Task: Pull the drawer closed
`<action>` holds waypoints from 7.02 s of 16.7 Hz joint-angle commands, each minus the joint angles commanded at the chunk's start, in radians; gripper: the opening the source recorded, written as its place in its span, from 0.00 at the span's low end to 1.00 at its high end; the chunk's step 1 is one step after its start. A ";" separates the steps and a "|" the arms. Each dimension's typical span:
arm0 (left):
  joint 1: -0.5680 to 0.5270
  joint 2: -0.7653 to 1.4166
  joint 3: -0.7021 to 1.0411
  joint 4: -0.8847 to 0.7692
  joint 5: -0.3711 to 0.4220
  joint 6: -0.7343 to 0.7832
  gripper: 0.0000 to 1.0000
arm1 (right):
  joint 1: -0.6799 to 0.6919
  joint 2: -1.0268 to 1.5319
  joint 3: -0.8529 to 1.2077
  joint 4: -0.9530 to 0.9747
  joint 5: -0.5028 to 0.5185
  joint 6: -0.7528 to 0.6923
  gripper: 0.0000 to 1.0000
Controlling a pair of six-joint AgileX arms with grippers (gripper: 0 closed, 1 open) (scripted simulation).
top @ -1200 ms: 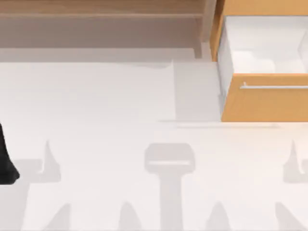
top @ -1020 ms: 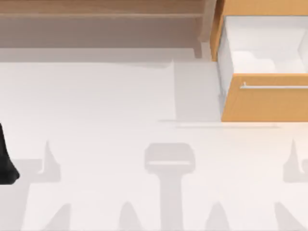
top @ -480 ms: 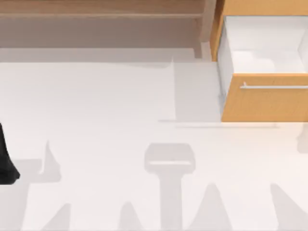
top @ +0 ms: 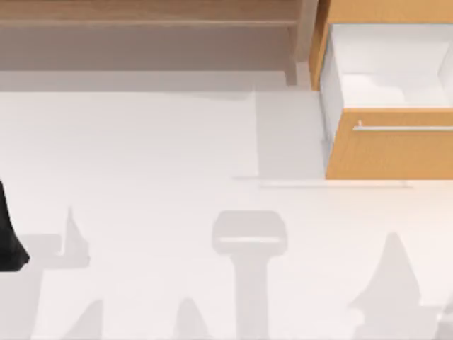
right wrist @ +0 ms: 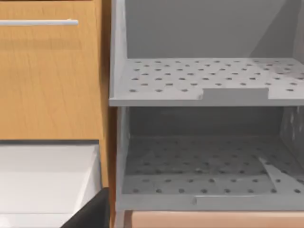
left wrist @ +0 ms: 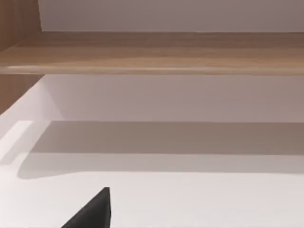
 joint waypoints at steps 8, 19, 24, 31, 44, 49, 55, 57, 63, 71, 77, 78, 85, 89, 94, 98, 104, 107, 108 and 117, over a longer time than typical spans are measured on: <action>0.000 0.000 0.000 0.000 0.000 0.000 1.00 | -0.037 0.055 0.018 0.042 -0.037 0.000 1.00; 0.000 0.000 0.000 0.000 0.000 0.000 1.00 | 0.388 0.305 -0.130 0.391 0.405 -0.568 1.00; 0.000 0.000 0.000 0.000 0.000 0.000 1.00 | 0.691 0.524 -0.195 0.648 0.700 -0.997 1.00; 0.000 0.000 0.000 0.000 0.000 0.000 1.00 | 0.997 0.778 -0.184 0.932 1.014 -1.485 1.00; 0.000 0.000 0.000 0.000 0.000 0.000 1.00 | 1.028 0.842 -0.112 0.944 1.052 -1.575 1.00; 0.000 0.000 0.000 0.000 0.000 0.000 1.00 | 1.014 0.849 -0.075 0.913 1.038 -1.575 1.00; 0.000 0.000 0.000 0.000 0.000 0.000 1.00 | 1.014 0.849 -0.075 0.913 1.038 -1.575 0.62; 0.000 0.000 0.000 0.000 0.000 0.000 1.00 | 1.014 0.849 -0.075 0.913 1.038 -1.575 0.47; 0.000 0.000 0.000 0.000 0.000 0.000 1.00 | 1.014 0.849 -0.075 0.913 1.038 -1.575 0.02; 0.000 0.000 0.000 0.000 0.000 0.000 1.00 | 1.014 0.849 -0.075 0.913 1.038 -1.575 0.00; 0.000 0.000 0.000 0.000 0.000 0.000 1.00 | 0.994 0.873 0.008 0.859 1.016 -1.574 0.00; 0.000 0.000 0.000 0.000 0.000 0.000 1.00 | 0.985 0.882 0.037 0.838 1.008 -1.574 0.00; 0.000 0.000 0.000 0.000 0.000 0.000 1.00 | 0.945 0.927 0.173 0.740 0.970 -1.573 0.00; 0.000 0.000 0.000 0.000 0.000 0.000 1.00 | 0.950 0.925 0.171 0.739 0.971 -1.570 0.00; 0.000 0.000 0.000 0.000 0.000 0.000 1.00 | 0.931 0.966 0.281 0.677 0.952 -1.572 0.00; 0.000 0.000 0.000 0.000 0.000 0.000 1.00 | 0.910 1.014 0.394 0.606 0.932 -1.572 0.00; 0.000 0.000 0.000 0.000 0.000 0.000 1.00 | 0.906 1.028 0.429 0.581 0.927 -1.569 0.00; 0.000 0.000 0.000 0.000 0.000 0.000 1.00 | 0.903 1.038 0.463 0.567 0.923 -1.570 0.00; 0.000 0.000 0.000 0.000 0.000 0.000 1.00 | 0.901 1.048 0.488 0.554 0.920 -1.571 0.00; 0.000 0.000 0.000 0.000 0.000 0.000 1.00 | 0.872 1.155 0.718 0.420 0.895 -1.571 0.00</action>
